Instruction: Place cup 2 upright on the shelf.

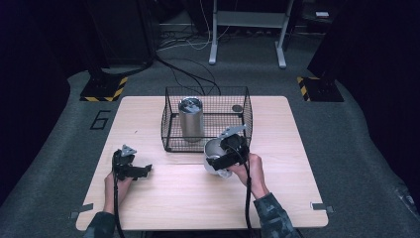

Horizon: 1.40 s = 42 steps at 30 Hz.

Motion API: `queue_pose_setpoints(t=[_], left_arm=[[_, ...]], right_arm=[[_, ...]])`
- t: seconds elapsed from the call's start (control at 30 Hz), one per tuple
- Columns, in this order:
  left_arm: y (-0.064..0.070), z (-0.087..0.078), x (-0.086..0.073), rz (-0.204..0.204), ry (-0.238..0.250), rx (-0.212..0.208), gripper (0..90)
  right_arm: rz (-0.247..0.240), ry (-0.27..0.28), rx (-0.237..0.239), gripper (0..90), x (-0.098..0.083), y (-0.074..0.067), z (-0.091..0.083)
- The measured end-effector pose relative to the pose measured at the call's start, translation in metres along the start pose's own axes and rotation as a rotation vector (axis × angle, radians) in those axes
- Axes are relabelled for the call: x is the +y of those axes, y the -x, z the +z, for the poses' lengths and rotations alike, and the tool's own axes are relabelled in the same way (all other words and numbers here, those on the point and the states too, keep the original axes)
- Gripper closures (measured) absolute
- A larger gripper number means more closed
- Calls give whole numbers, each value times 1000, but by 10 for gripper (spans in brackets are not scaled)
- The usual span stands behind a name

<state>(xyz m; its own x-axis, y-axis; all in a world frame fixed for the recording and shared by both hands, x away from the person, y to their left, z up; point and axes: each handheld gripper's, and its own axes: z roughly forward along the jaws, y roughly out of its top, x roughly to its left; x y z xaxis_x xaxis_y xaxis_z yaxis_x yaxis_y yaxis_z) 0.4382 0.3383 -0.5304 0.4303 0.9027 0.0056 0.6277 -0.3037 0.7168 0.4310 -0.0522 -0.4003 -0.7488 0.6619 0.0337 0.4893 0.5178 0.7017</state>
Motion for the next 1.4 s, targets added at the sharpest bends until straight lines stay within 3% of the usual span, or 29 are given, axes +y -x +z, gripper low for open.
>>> queue_pose_setpoints(t=[0.77,1.37,1.4], left_arm=[[-1,0,0,10,-10,-2,4],[0,0,0,10,-3,3,4],[1,1,0,-5,9,4,4]], right_arm=[[15,23,-51,58,14,21,-32],[14,43,-78,58,38,32,-49],[25,40,-80,58,40,32,-50]])
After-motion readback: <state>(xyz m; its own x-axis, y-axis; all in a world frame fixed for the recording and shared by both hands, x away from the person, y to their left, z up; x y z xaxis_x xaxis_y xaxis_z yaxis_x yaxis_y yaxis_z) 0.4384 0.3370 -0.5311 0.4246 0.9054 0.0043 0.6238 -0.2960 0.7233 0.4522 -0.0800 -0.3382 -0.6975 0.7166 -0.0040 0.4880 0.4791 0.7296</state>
